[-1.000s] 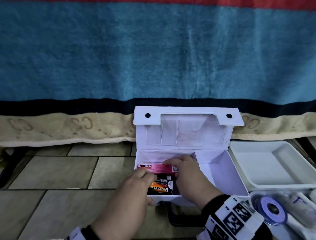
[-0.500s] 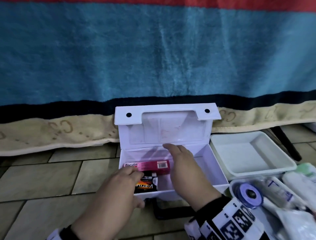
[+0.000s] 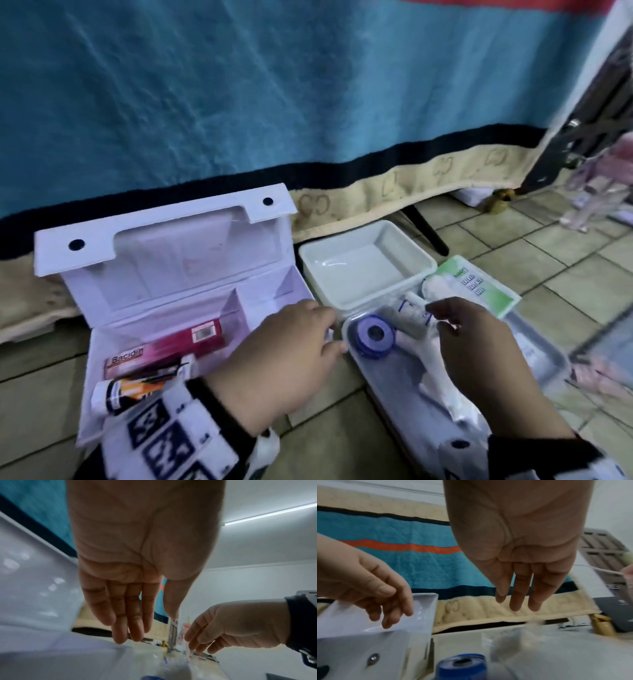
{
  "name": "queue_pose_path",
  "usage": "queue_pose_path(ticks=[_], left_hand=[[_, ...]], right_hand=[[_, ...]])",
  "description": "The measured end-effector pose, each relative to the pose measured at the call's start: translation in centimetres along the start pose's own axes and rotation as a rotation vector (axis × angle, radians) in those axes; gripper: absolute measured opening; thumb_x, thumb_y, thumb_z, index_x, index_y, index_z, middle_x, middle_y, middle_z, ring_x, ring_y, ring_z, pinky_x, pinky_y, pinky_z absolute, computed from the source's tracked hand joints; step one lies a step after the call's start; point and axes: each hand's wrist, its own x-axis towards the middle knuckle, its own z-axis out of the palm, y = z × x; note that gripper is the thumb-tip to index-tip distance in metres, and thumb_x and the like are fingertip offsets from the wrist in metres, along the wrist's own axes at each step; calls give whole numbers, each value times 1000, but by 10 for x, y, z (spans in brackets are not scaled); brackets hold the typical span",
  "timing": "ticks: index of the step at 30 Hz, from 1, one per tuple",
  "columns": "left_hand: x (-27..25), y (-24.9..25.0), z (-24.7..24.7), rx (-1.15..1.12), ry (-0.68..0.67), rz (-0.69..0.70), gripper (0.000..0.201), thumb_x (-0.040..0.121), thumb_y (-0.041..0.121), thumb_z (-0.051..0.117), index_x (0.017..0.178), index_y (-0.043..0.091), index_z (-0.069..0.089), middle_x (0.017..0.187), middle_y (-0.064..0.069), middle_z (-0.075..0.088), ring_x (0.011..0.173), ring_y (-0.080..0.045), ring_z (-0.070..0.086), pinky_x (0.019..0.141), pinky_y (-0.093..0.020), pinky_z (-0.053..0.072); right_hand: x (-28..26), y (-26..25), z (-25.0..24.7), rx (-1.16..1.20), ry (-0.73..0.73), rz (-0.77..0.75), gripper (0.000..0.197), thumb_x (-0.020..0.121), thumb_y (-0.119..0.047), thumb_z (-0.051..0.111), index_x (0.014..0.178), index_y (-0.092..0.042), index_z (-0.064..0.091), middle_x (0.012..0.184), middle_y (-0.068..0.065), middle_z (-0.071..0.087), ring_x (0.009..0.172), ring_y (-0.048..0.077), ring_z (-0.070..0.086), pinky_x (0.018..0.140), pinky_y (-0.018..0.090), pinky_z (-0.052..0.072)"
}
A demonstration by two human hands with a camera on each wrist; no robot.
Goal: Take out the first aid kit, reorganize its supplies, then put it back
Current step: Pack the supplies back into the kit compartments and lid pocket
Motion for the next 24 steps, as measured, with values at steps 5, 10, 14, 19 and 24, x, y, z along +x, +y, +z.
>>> queue_pose_path(ticks=[5, 10, 14, 19, 24], left_hand=[[44, 35, 36, 253, -153, 142, 31, 92, 40, 49, 111, 15, 54, 115, -8, 48, 111, -28, 46, 88, -36, 37], [62, 49, 58, 481, -257, 80, 38, 89, 31, 53, 122, 12, 52, 126, -12, 44, 119, -31, 40, 98, -40, 30], [63, 50, 61, 458, -211, 39, 28, 91, 16, 46, 117, 12, 54, 124, -11, 40, 118, -31, 38, 95, -37, 35], [59, 46, 46, 224, -1, 9, 16, 96, 25, 46, 108, 14, 49, 111, -7, 38, 112, -24, 36, 91, -26, 32], [57, 34, 33, 59, 118, -71, 24, 93, 31, 51, 108, 12, 54, 109, -3, 34, 107, -22, 43, 79, -20, 26]], right_hand=[[-13, 29, -2, -10, -9, 104, 28, 83, -5, 57, 102, -21, 70, 111, 2, 68, 110, 21, 59, 92, 26, 40], [-16, 46, -3, 58, 37, 161, 26, 83, -5, 58, 100, -19, 71, 112, 3, 68, 112, 22, 58, 95, 30, 41], [-17, 56, -7, 128, 85, 188, 20, 87, -10, 59, 99, -21, 70, 109, 0, 69, 103, 14, 62, 82, 20, 40], [-21, 54, -6, 178, 117, 166, 23, 86, -6, 58, 97, -21, 71, 107, 0, 68, 103, 16, 62, 82, 19, 38], [-21, 39, 2, 124, 118, 37, 24, 81, -1, 59, 90, -20, 72, 97, 0, 68, 98, 21, 61, 79, 21, 36]])
